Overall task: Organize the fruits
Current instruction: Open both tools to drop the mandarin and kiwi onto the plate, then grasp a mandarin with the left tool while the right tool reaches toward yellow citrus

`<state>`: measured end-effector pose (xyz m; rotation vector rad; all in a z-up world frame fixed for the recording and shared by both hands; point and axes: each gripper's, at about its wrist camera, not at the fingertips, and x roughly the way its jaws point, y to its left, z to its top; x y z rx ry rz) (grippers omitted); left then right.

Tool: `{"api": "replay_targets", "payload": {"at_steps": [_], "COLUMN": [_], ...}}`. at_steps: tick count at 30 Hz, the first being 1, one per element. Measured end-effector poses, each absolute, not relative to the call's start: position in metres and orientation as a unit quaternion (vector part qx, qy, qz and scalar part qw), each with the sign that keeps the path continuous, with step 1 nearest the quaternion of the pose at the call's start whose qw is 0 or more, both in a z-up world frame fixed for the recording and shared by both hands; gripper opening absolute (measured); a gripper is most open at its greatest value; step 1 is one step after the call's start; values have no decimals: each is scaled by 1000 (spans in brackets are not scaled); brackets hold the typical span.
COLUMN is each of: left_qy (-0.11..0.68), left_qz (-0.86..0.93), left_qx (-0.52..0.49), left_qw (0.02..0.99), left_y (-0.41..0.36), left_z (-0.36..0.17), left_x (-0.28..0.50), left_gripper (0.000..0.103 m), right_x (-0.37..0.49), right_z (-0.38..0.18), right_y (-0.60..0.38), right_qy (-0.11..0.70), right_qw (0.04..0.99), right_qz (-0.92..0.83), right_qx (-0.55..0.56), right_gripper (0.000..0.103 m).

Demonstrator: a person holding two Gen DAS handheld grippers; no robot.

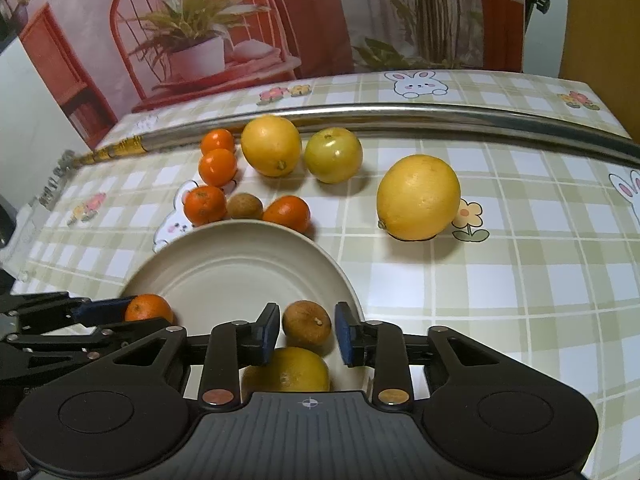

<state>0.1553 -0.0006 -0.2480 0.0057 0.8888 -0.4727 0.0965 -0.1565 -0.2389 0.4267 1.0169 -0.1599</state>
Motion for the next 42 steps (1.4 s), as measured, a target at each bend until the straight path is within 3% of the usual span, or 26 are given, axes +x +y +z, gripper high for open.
{"api": "replay_targets", "payload": {"at_steps": [22, 33, 42], "left_qy": [344, 366, 381], "left_qz": [-182, -192, -200], "left_qx": [-9, 60, 41], "left_qw": [921, 908, 902], "left_y": [40, 15, -10], "left_z": [-168, -189, -221], "left_x": [180, 224, 274], "left_gripper": [39, 39, 39], "right_x": [93, 93, 98], "right_z": [-175, -199, -209], "right_y": [-219, -230, -237], "right_qy": [376, 387, 386], "right_qw": [890, 879, 875], "right_qz": [-124, -134, -135], "right_qx": [226, 245, 258], "right_gripper": [31, 31, 31]}}
